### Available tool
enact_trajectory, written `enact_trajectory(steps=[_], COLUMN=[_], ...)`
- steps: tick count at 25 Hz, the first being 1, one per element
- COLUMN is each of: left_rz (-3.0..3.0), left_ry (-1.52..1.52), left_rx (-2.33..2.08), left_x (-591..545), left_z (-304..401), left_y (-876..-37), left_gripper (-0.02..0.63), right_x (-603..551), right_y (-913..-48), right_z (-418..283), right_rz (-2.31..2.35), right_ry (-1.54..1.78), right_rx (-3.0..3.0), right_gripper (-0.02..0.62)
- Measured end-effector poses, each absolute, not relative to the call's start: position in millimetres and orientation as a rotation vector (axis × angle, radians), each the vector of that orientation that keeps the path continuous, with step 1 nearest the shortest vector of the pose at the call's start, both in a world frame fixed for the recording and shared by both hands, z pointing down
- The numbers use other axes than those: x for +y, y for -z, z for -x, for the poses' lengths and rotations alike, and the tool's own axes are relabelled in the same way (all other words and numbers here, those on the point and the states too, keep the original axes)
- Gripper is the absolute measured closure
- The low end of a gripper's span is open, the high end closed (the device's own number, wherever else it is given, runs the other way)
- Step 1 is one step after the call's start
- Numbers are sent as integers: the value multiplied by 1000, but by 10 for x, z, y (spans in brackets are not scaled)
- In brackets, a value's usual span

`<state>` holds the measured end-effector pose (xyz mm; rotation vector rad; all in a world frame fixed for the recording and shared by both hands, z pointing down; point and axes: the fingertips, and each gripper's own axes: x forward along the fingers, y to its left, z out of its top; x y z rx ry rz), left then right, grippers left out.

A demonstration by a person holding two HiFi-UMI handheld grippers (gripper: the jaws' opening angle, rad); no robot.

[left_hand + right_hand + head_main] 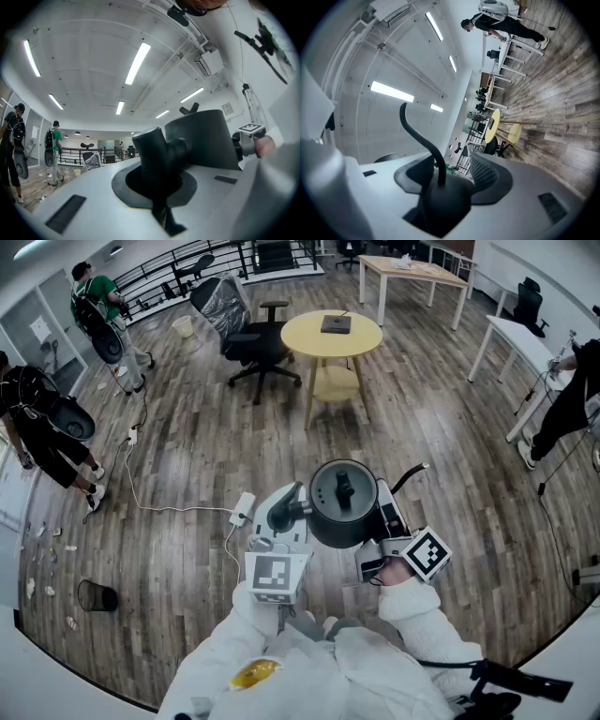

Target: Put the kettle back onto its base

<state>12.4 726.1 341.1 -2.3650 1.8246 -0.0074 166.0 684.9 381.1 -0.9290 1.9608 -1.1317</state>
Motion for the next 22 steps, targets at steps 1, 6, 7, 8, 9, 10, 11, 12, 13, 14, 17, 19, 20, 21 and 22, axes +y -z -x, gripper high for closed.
enact_trajectory(steps=[1, 6, 7, 8, 9, 10, 11, 12, 13, 14, 17, 19, 20, 21, 22], left_rz=[2373, 2388, 2390, 2393, 2394, 2397, 2400, 2404, 2409, 2412, 2421, 2417, 2414, 2414, 2415], left_ry=[9, 15, 17, 17, 17, 15, 12, 9, 5, 2, -5, -12, -13, -13, -14], left_rx=[1823, 1808, 1807, 1807, 1808, 1807, 1805, 1801, 1795, 1788, 1766, 1752, 1748, 1743, 1740], left_x=[7235, 6970, 6889, 6800, 6703, 6595, 6477, 6348, 6210, 6067, 5625, 5325, 5173, 5019, 4863], left_z=[-133, -144, -140, -133, -121, -105, -87, -72, -59, -45, 27, 120, 176, 231, 281], left_y=[-3416, -3439, -3455, -3471, -3484, -3496, -3507, -3519, -3530, -3534, -3514, -3494, -3475, -3453, -3436], left_gripper=[606, 606, 606, 606, 606, 606, 606, 606, 606, 606, 606, 606, 606, 606, 606], right_x=[6832, 6606, 6530, 6445, 6349, 6244, 6129, 6006, 5875, 5738, 5308, 5009, 4854, 4698, 4543], right_y=[-3814, -3856, -3879, -3898, -3907, -3907, -3901, -3900, -3907, -3918, -3921, -3907, -3898, -3883, -3870], right_z=[-1670, -1703, -1707, -1705, -1694, -1674, -1653, -1637, -1626, -1615, -1539, -1452, -1399, -1342, -1290], right_rz=[932, 956, 965, 972, 974, 971, 967, 966, 970, 977, 985, 993, 998, 1000, 1001], right_ry=[1135, 1128, 1125, 1124, 1126, 1125, 1121, 1114, 1109, 1105, 1093, 1091, 1095, 1098, 1098], right_rx=[1961, 1956, 1958, 1958, 1958, 1958, 1958, 1959, 1959, 1956, 1944, 1939, 1935, 1933, 1933], right_gripper=[356, 356, 356, 356, 356, 356, 356, 356, 356, 356, 356, 356, 356, 356, 356])
